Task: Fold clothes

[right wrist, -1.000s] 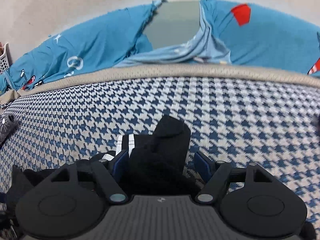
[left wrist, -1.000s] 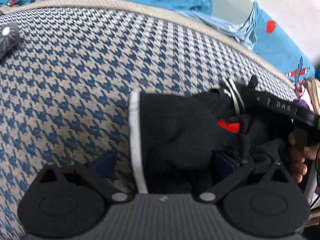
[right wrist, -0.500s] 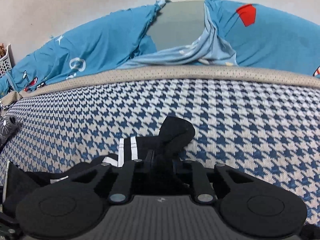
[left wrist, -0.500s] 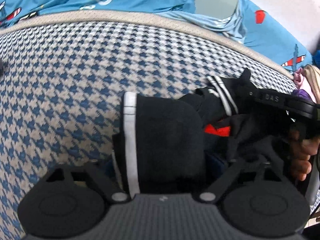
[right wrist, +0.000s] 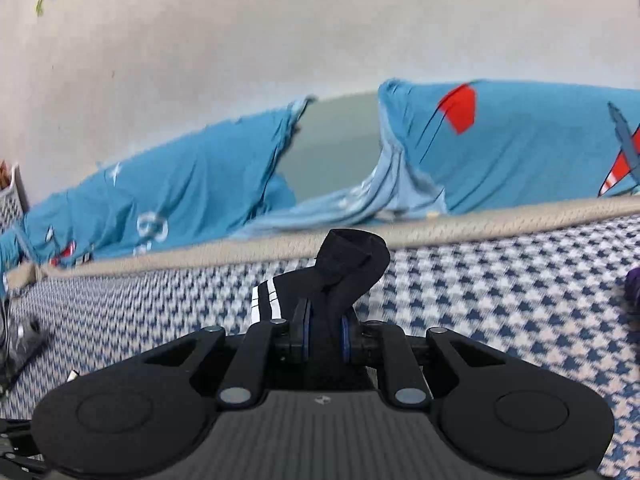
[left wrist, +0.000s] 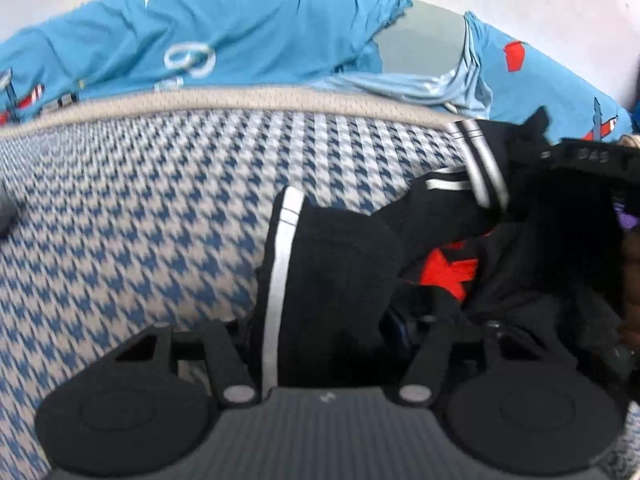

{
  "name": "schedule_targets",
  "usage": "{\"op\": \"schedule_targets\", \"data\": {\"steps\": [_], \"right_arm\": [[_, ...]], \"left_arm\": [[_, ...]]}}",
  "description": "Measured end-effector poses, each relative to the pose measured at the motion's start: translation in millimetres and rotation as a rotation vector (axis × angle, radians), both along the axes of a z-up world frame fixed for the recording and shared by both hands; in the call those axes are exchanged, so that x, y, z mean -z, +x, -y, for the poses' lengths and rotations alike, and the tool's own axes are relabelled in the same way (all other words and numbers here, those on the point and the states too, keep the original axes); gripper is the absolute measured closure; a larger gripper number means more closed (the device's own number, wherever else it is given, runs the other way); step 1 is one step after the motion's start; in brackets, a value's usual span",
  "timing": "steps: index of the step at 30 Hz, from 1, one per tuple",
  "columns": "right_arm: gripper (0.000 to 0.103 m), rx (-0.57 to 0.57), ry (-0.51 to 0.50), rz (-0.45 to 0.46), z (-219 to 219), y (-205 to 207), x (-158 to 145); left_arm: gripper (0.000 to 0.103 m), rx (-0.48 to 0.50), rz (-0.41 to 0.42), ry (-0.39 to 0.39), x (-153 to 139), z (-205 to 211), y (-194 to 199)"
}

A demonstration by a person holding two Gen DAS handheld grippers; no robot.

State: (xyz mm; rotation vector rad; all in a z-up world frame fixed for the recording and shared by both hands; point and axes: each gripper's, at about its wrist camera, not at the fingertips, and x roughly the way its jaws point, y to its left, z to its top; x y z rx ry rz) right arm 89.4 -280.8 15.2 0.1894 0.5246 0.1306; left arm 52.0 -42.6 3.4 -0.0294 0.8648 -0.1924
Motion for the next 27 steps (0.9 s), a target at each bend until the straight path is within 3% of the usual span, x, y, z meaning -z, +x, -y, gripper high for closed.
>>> {"op": "schedule_targets", "data": {"steps": [8, 21, 25, 27], "right_arm": [[0.088, 0.077, 0.052, 0.108, 17, -3, -21], [0.088, 0.144, 0.030, 0.115, 26, 11, -16], [0.087, 0.184, -0.013, 0.087, 29, 17, -5], [0.081, 0.228, -0.023, 0.057, 33, 19, -1]], "left_arm": [[0.050, -0.084, 0.097, 0.019, -6, 0, 27], [0.049, -0.192, 0.136, 0.037, -1, -10, 55], [0.038, -0.230, 0.096, -0.056, -3, -28, 60], [0.033, -0.235, 0.101, -0.052, -5, -32, 59]]}}
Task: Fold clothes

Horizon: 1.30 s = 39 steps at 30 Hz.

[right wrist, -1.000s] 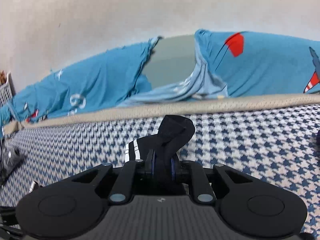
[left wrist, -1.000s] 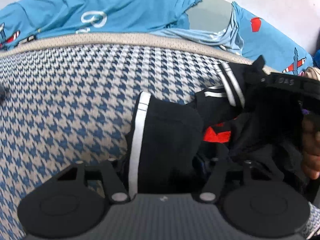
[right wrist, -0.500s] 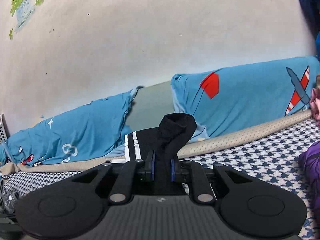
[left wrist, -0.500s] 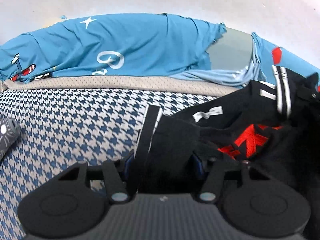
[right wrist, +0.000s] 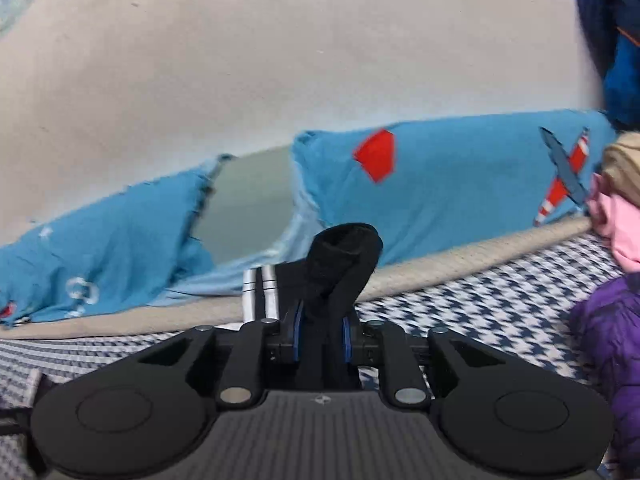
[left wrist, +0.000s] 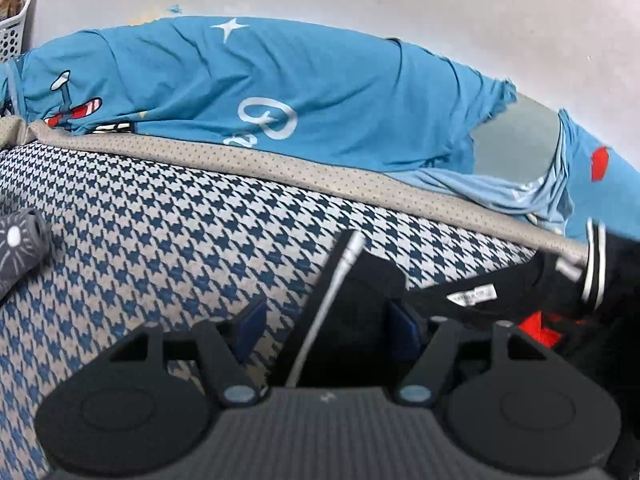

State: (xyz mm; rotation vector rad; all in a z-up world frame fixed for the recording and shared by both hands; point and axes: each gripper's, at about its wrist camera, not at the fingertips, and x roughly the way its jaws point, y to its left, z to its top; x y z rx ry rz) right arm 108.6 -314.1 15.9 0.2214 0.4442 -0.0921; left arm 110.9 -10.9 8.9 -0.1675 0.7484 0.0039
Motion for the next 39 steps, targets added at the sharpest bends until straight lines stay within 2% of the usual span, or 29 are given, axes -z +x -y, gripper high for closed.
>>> {"op": "schedule_targets", "data": {"steps": [1, 3, 6, 8, 12, 18, 25, 29, 32, 39], "right_arm": [[0.074, 0.022, -0.002, -0.015, 2, 1, 2], [0.073, 0.051, 0.002, -0.009, 7, -1, 2], [0.073, 0.027, 0.003, 0.012, 5, -6, -3], [0.073, -0.021, 0.009, 0.024, -1, -10, -5], [0.072, -0.155, 0.018, 0.014, -22, -14, -4], [0.070, -0.339, 0.070, -0.052, -54, -22, 1], [0.061, -0.479, 0.156, -0.098, -73, -29, 3], [0.053, -0.566, 0.191, -0.120, -82, -34, 2], [0.051, -0.627, 0.161, -0.144, -95, -37, 4], [0.045, -0.762, 0.035, -0.194, -129, -44, 15]], "left_arm": [[0.031, -0.002, 0.000, -0.001, -1, -2, -1], [0.030, -0.003, -0.005, -0.015, -3, -8, -3], [0.026, -0.002, -0.024, -0.048, -3, -18, -7], [0.023, -0.008, -0.036, -0.059, -2, -24, -10], [0.023, -0.009, -0.061, -0.081, 1, -36, -16], [0.022, 0.012, -0.085, -0.074, 4, -45, -24], [0.019, 0.065, -0.069, -0.085, -3, -53, -36], [0.019, 0.104, -0.106, -0.041, 5, -54, -42], [0.019, 0.105, -0.160, 0.010, 18, -54, -43], [0.019, 0.083, -0.211, 0.020, 35, -56, -37]]}}
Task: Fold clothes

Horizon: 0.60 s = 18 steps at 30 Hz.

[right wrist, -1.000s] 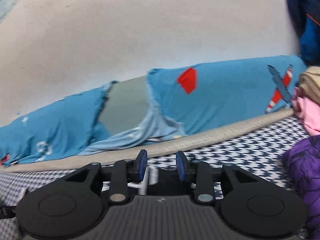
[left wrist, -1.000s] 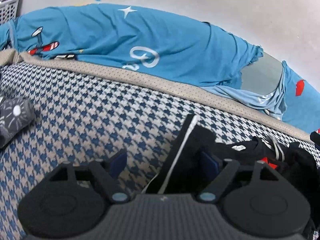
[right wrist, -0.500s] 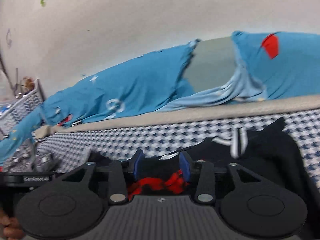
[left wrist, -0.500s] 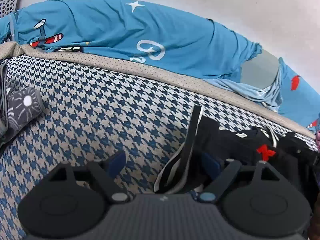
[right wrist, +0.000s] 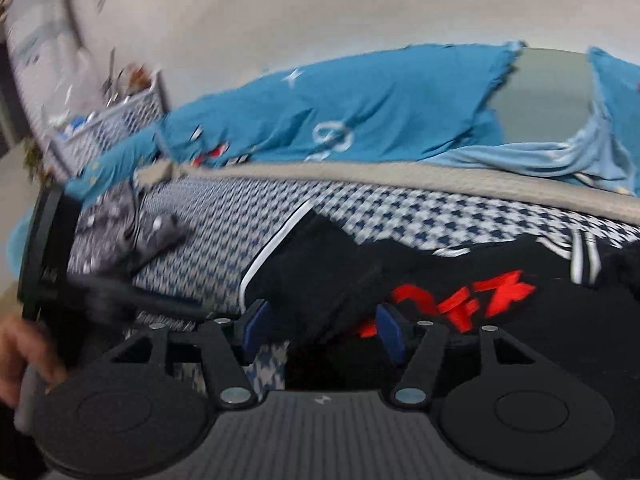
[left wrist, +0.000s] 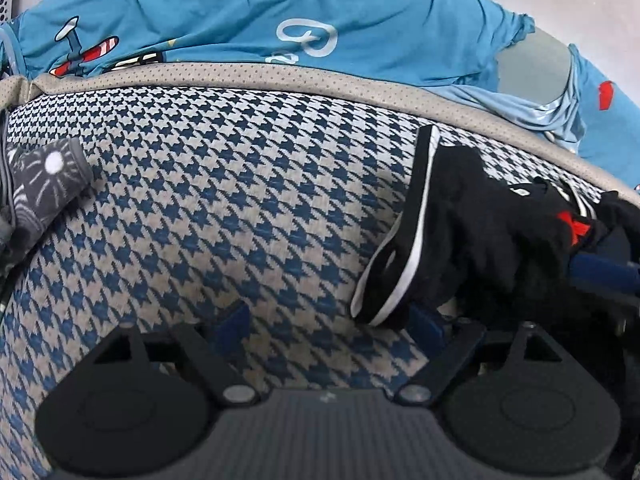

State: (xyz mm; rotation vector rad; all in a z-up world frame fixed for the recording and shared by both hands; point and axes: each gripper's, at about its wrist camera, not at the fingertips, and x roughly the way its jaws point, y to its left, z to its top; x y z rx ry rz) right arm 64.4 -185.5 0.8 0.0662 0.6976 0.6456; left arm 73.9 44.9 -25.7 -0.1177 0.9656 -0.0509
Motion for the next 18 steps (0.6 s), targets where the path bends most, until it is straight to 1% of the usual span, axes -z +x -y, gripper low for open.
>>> {"op": "schedule_targets", "data": {"steps": [2, 4, 10, 14, 15, 16, 18], "right_arm": [[0.044, -0.036, -0.031, 0.001, -8, -3, 4], [0.044, -0.056, -0.080, 0.020, -17, -6, 7], [0.044, -0.051, -0.196, 0.084, -41, -4, 20], [0.044, -0.038, -0.286, 0.124, -55, -1, 30], [0.045, -0.041, -0.307, 0.131, -58, -1, 33], [0.049, -0.044, -0.327, 0.138, -62, -1, 36], [0.059, -0.052, -0.364, 0.139, -67, 1, 42]], "left_arm": [[0.019, -0.023, -0.009, 0.012, 2, -1, 3], [0.019, -0.045, -0.018, 0.015, 5, -2, 6], [0.018, -0.080, -0.037, 0.021, 7, 2, 13], [0.018, -0.085, -0.043, 0.020, 7, 2, 13], [0.018, -0.084, -0.044, 0.020, 7, 2, 13], [0.018, -0.083, -0.045, 0.019, 7, 2, 12], [0.018, -0.080, -0.047, 0.015, 7, 0, 12]]}}
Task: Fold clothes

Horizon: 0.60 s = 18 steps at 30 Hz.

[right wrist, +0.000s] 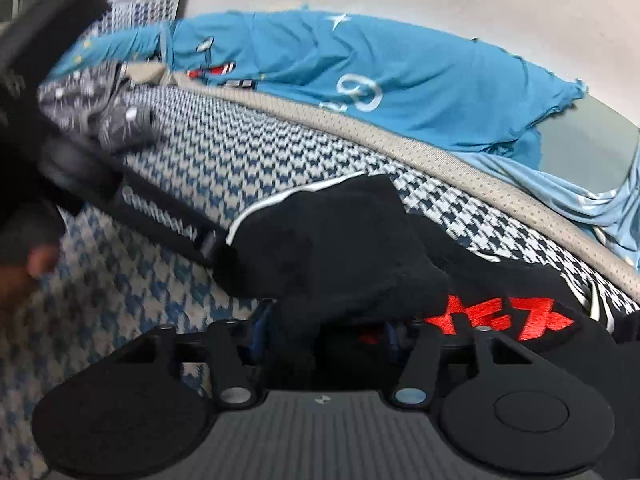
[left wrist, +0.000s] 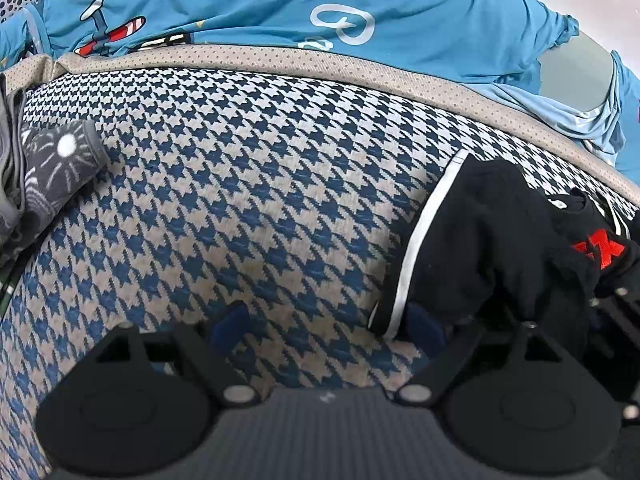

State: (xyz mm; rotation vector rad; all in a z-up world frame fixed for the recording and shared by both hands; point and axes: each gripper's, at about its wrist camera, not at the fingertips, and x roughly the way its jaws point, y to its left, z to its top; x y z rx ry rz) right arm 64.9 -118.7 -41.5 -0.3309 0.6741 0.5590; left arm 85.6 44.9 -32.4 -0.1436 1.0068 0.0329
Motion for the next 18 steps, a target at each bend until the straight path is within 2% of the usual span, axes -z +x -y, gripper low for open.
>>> {"op": "schedule_targets", "data": {"steps": [1, 2, 9, 18], "right_arm": [[0.067, 0.005, -0.019, 0.006, -2, 1, 3], [0.071, 0.010, -0.037, 0.011, -4, 3, 6], [0.088, 0.057, -0.028, 0.032, -7, 9, 5], [0.091, 0.211, 0.266, -0.005, 9, 34, -27]], "left_arm": [[0.018, 0.002, 0.000, -0.001, 0, -2, 1], [0.018, 0.005, 0.000, -0.003, 0, -3, 1], [0.017, 0.008, -0.010, 0.005, 2, -12, 0], [0.017, 0.006, -0.013, 0.001, -2, -15, 0]]}}
